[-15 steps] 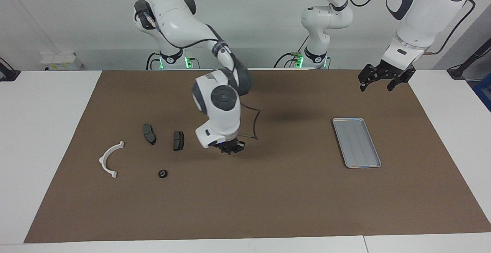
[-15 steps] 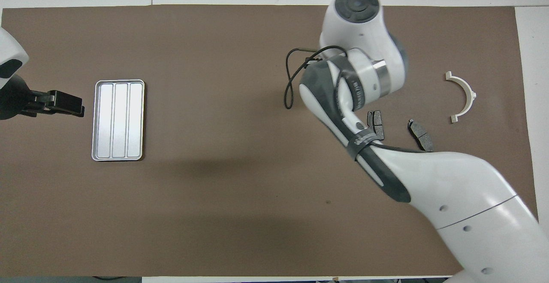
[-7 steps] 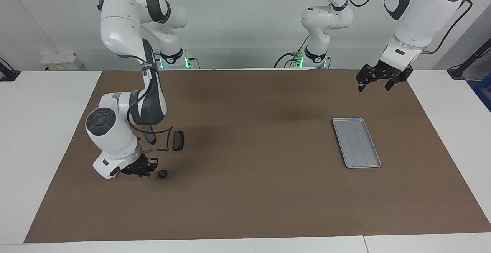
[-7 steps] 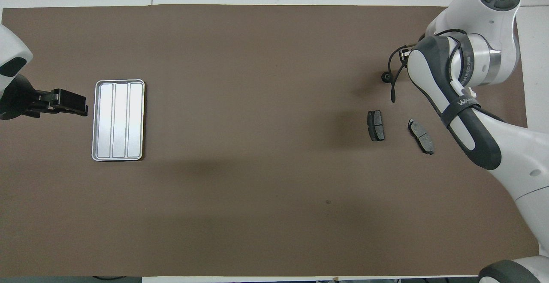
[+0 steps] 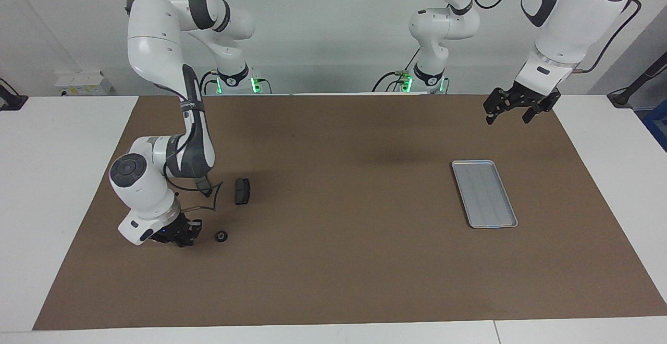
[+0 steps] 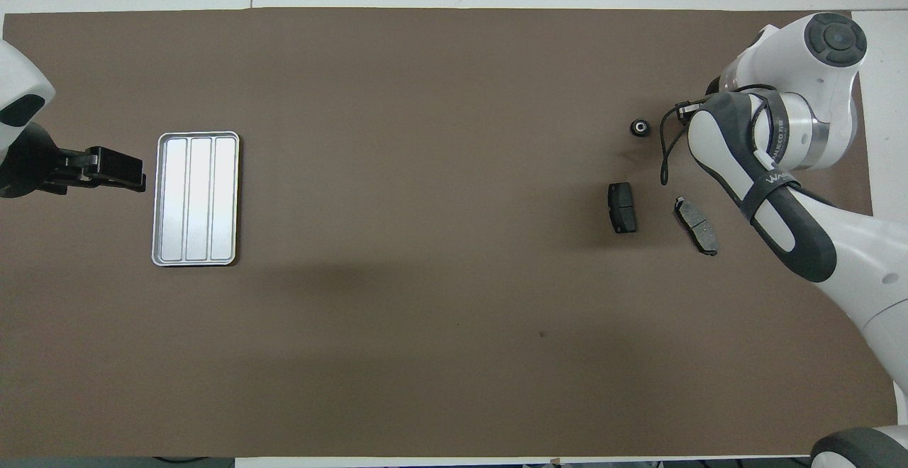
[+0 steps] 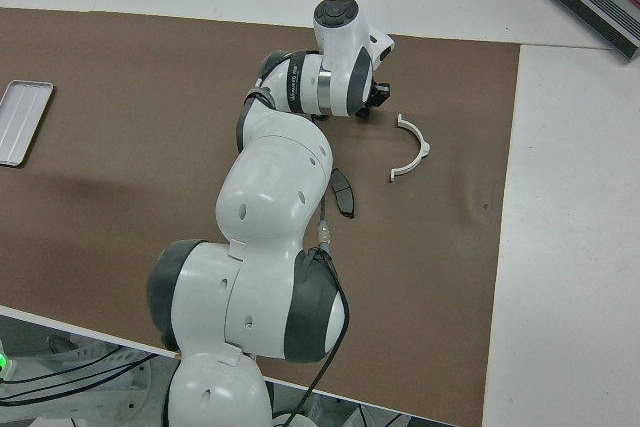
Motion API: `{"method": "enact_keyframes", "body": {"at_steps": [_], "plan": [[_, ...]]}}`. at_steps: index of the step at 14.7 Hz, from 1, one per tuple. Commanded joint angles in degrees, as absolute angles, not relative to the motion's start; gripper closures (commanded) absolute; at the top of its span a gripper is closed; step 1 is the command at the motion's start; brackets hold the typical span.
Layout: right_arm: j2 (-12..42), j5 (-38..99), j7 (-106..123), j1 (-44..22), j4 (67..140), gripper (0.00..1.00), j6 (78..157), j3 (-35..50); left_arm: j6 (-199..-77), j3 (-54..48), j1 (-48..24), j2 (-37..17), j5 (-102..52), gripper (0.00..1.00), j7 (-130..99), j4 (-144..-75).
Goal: Place bearing gear from tray to pile
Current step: 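Carry the second gear beside the first gear and open the right gripper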
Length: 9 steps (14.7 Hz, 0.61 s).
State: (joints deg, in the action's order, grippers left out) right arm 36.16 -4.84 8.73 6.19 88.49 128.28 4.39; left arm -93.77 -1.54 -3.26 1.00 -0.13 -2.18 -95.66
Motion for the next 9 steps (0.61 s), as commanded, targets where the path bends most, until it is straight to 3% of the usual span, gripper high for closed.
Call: {"method": "enact_keyframes", "body": {"at_steps": [1,2,3,6,9], "plan": [[34.4,-5.4,9.1,6.9,90.9,1.0,129.0,5.2,-93.4,-1.6,-3.2,2.0,-0.3,0.0,-2.9,-96.1],[34.3,-5.4,8.9,6.6,90.8,0.33,128.8,5.2,-93.3,-1.6,-3.2,2.0,-0.3,0.0,-2.9,-96.1],[33.5,-5.4,8.7,6.1,90.6,0.0,128.1,5.2,-93.4,-1.6,-3.2,2.0,-0.3,0.0,-2.9,-96.1],[28.6,-5.6,5.9,3.7,88.6,0.0,118.0,5.1,-93.3,-1.6,-3.2,2.0,-0.3,0.0,-2.9,-96.1],[20.1,-5.7,5.0,2.9,88.3,0.0,108.3,5.4,-93.3,-1.6,-3.2,2.0,-0.3,0.0,-2.9,-96.1]]}}
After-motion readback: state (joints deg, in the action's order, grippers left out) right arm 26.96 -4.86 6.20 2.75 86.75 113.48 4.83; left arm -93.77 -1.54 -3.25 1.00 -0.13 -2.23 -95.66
